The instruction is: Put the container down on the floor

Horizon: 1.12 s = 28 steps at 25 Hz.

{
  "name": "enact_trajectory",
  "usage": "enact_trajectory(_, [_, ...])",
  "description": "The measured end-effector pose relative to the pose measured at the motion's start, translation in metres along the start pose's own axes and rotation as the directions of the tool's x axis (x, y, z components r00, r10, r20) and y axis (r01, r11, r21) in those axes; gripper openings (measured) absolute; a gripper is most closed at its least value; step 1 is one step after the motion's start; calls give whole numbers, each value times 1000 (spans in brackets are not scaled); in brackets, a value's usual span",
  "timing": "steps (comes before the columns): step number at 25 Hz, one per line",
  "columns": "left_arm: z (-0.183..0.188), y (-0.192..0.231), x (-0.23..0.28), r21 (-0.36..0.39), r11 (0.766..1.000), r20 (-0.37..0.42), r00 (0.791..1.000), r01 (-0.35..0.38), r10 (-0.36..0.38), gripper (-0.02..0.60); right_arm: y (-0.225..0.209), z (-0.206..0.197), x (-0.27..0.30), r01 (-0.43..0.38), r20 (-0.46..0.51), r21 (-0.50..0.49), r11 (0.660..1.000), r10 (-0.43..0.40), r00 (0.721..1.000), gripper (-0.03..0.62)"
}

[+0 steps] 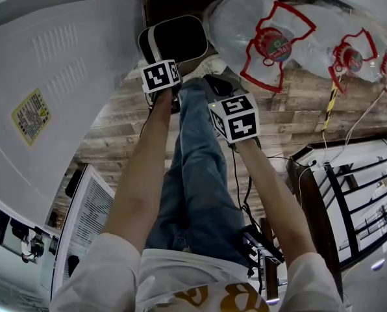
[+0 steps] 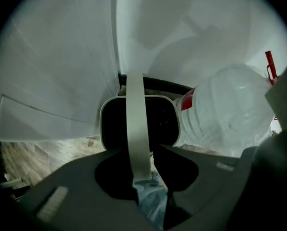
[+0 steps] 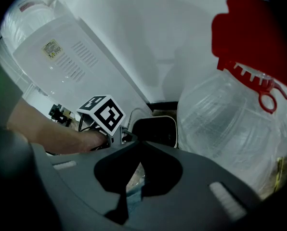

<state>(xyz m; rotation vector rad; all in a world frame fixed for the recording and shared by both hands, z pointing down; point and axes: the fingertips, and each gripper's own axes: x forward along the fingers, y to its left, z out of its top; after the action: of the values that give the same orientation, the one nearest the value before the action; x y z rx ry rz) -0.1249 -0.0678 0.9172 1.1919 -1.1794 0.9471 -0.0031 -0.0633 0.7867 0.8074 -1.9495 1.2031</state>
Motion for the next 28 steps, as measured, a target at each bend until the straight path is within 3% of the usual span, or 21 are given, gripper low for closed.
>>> enact_trajectory(16, [-29, 60, -4, -114, 990, -62, 995, -83, 76, 163, -1, -2, 2, 6, -4, 5, 1000, -6, 1000, 28])
enact_trajectory(28, [-29, 72, -18, -117, 992, -56, 998, -47, 41, 167, 4, -3, 1, 28, -25, -70, 997, -30, 999, 28])
